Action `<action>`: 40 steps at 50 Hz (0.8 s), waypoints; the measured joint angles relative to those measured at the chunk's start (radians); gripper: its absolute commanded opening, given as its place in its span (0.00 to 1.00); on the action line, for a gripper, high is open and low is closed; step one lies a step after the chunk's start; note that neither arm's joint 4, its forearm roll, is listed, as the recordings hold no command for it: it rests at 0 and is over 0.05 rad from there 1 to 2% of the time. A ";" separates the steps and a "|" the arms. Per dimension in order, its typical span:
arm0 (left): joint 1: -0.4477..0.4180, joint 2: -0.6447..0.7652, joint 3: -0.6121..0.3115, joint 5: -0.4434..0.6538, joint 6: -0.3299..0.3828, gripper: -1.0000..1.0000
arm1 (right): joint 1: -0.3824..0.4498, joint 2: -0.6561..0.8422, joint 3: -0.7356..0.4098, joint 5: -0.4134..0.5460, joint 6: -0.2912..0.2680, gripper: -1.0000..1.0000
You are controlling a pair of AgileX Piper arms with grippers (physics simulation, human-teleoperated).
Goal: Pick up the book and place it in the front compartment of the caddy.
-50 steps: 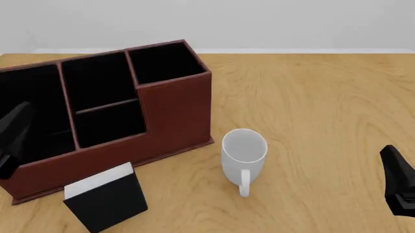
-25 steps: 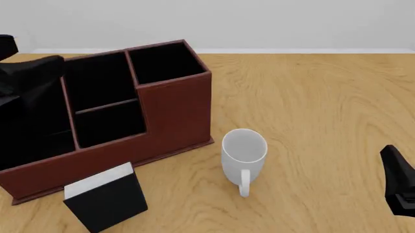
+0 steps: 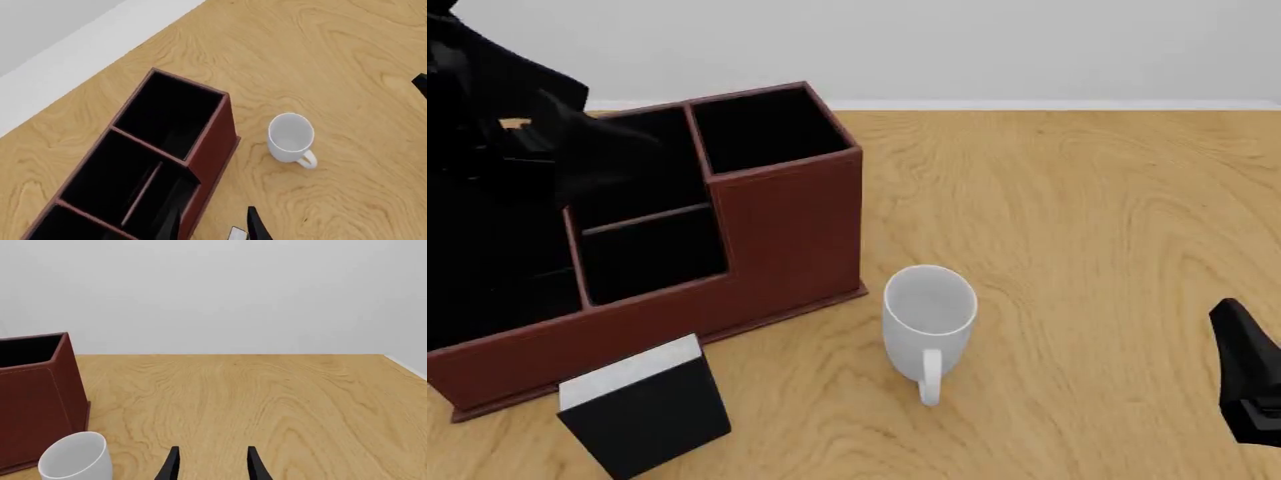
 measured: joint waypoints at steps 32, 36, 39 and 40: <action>-0.076 0.266 -0.120 0.346 0.161 1.00 | 0.000 0.000 0.000 0.000 0.000 1.00; -0.081 0.270 -0.090 0.352 0.185 1.00 | 0.000 0.000 0.000 0.000 0.000 1.00; -0.084 0.271 -0.073 0.355 0.203 1.00 | 0.000 0.000 0.000 0.000 0.000 1.00; -0.087 0.271 -0.067 0.356 0.208 1.00 | 0.000 0.000 0.000 0.000 0.000 1.00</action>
